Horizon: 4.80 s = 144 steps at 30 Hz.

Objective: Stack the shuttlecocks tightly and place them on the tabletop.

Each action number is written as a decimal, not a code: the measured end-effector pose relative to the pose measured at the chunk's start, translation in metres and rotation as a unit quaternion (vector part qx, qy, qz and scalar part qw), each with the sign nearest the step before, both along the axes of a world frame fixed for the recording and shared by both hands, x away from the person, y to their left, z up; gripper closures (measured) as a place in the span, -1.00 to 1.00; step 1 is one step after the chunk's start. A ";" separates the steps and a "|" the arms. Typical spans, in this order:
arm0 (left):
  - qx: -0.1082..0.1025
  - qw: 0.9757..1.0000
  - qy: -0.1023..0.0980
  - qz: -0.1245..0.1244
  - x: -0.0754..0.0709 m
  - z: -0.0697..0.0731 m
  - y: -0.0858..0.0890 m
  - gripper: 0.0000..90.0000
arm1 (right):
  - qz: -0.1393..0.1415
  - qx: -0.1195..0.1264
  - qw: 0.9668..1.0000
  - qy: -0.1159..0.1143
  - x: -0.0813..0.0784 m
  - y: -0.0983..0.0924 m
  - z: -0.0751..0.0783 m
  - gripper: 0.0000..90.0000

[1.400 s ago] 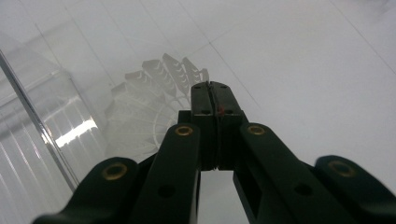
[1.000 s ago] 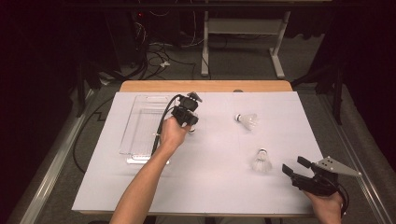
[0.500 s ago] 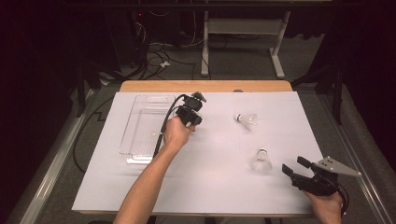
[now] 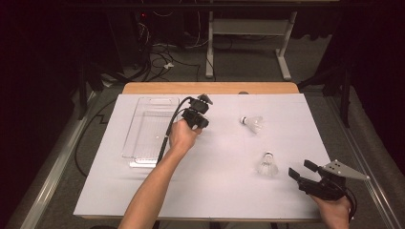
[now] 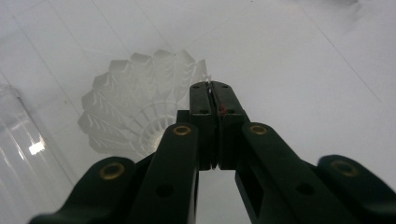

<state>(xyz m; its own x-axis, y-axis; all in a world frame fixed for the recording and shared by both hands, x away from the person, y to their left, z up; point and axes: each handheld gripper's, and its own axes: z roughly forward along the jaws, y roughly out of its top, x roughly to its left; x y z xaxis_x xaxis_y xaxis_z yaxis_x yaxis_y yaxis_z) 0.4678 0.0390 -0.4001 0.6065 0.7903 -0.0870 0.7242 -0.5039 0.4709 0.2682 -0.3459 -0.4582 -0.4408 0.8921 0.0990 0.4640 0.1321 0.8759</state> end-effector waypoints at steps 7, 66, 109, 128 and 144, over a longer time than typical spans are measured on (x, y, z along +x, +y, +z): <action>-0.004 1.000 -0.001 -0.002 0.000 -0.001 -0.002 0.92 | 0.000 -0.001 1.000 0.000 0.000 0.000 0.000 -0.38; 0.035 0.999 0.027 -0.029 0.005 -0.024 -0.048 0.98 | 0.004 0.000 1.000 0.004 0.001 0.000 -0.001 -0.38; 0.022 0.999 0.024 -0.034 0.004 -0.023 -0.053 0.83 | 0.001 0.001 1.000 0.005 0.001 0.000 -0.001 -0.38; 0.007 0.999 0.024 -0.033 0.005 -0.022 -0.055 0.82 | 0.001 0.001 1.000 0.003 0.001 0.000 -0.001 -0.38; -0.015 0.999 0.017 -0.032 0.005 -0.020 -0.054 0.68 | 0.001 0.000 1.000 0.003 0.001 0.000 -0.001 -0.38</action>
